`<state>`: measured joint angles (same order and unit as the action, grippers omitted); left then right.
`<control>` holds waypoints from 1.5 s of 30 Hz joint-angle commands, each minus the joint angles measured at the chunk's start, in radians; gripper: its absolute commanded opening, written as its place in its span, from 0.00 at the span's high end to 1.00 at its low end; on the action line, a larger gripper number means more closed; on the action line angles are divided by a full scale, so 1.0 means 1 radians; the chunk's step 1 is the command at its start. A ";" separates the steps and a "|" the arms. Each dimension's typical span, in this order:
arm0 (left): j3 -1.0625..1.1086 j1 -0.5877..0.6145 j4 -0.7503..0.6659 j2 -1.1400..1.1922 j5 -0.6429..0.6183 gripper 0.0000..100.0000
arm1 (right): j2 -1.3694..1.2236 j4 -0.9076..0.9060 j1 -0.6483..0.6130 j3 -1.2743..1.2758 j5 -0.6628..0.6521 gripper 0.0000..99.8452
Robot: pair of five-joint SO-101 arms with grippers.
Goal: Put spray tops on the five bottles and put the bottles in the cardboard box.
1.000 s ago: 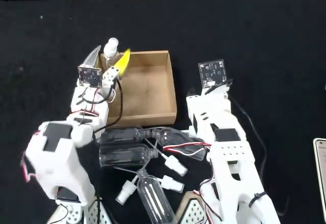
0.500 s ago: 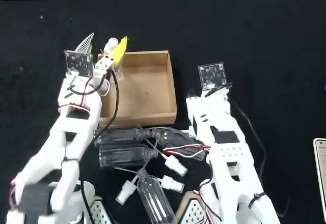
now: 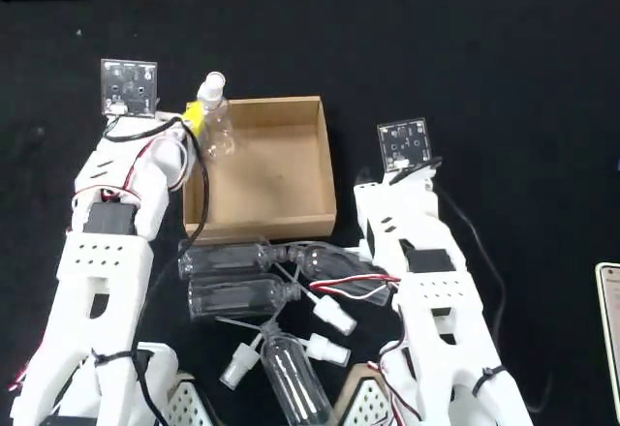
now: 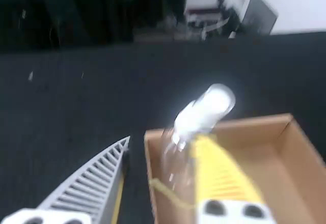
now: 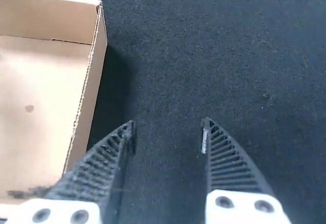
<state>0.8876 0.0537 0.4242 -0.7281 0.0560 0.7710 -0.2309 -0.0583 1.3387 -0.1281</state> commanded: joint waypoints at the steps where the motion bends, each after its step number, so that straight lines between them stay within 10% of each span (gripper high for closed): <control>1: -0.058 0.028 0.157 -0.075 0.008 0.96 | 0.035 0.028 0.017 -0.005 0.003 0.81; 10: -0.056 -0.048 0.644 -0.400 0.133 0.66 | 0.039 0.023 0.018 -0.008 0.003 0.81; 17: -0.042 -0.325 1.043 -0.436 0.491 0.75 | 0.038 0.023 0.069 -0.025 0.012 0.81; 45: 0.374 -0.318 0.724 -0.436 0.655 0.69 | 0.036 0.023 0.064 -0.022 0.012 0.81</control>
<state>1.3311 -0.3115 1.1592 -1.1515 0.6805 0.7710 -0.2309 -0.0138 1.3387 -0.1250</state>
